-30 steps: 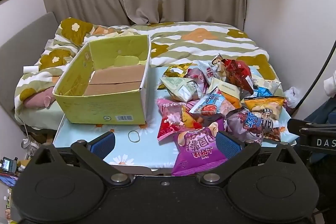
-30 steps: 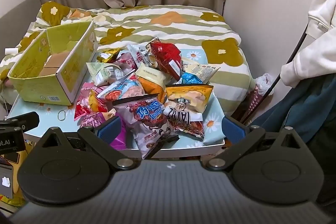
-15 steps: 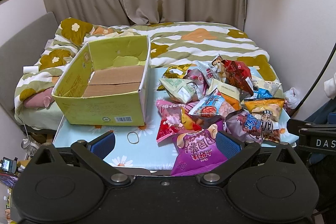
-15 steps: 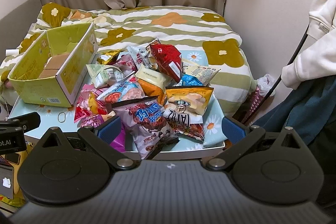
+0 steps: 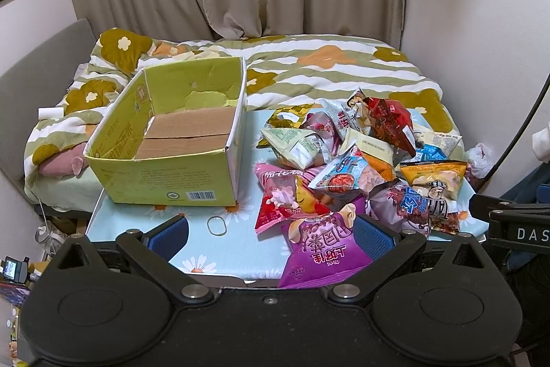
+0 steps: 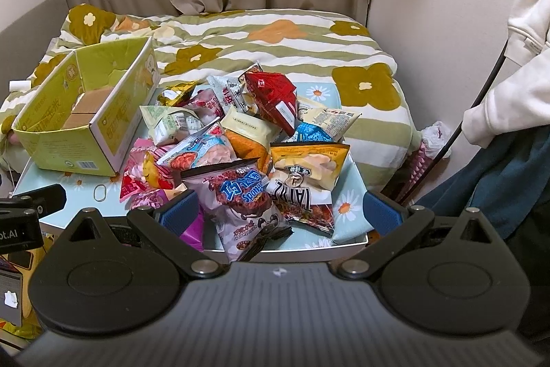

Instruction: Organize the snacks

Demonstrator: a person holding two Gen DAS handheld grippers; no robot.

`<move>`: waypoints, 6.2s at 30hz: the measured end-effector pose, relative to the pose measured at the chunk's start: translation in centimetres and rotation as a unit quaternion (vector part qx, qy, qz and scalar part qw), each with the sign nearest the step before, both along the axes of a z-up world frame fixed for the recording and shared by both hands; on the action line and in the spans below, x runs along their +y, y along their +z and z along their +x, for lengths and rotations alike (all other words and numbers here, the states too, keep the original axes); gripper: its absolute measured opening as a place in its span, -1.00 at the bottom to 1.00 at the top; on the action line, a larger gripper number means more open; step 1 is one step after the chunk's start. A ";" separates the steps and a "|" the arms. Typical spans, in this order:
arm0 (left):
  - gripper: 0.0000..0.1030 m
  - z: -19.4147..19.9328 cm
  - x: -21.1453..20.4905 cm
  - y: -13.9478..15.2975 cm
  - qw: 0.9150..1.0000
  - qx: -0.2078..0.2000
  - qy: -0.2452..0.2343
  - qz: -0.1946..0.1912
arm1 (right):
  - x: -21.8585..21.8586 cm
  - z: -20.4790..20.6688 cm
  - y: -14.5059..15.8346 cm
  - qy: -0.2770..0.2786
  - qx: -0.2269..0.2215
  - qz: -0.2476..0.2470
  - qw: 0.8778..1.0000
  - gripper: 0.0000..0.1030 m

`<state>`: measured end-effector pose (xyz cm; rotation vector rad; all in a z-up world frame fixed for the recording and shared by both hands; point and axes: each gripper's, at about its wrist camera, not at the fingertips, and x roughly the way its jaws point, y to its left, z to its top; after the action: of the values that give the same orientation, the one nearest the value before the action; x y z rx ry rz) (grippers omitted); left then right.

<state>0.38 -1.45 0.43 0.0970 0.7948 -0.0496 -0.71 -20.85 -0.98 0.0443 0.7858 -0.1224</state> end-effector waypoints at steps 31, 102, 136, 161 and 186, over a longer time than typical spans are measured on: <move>1.00 0.2 -0.2 -0.1 1.000 0.001 0.002 0.001 | -0.1 0.3 0.3 -0.002 0.000 0.001 1.000 1.00; 0.58 11.2 -3.1 -12.8 0.972 0.200 0.019 -0.119 | -3.1 11.9 -13.5 0.263 0.132 0.106 0.950 0.40; 0.58 19.7 14.1 2.6 0.995 -0.010 0.050 -0.090 | 11.9 22.2 2.7 0.261 -0.013 0.066 0.963 0.39; 0.91 37.5 22.5 -6.7 0.998 0.045 -0.027 -0.018 | 26.9 38.8 -2.3 0.118 0.061 0.056 0.990 0.39; 0.91 32.7 24.6 -2.9 0.998 0.008 0.054 -0.010 | 29.9 42.6 -4.8 0.191 0.087 0.063 0.976 0.55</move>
<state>33.09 23.20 -2.51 0.0337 0.8145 0.0441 41.91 9.09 -5.76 0.0026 0.9626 0.2927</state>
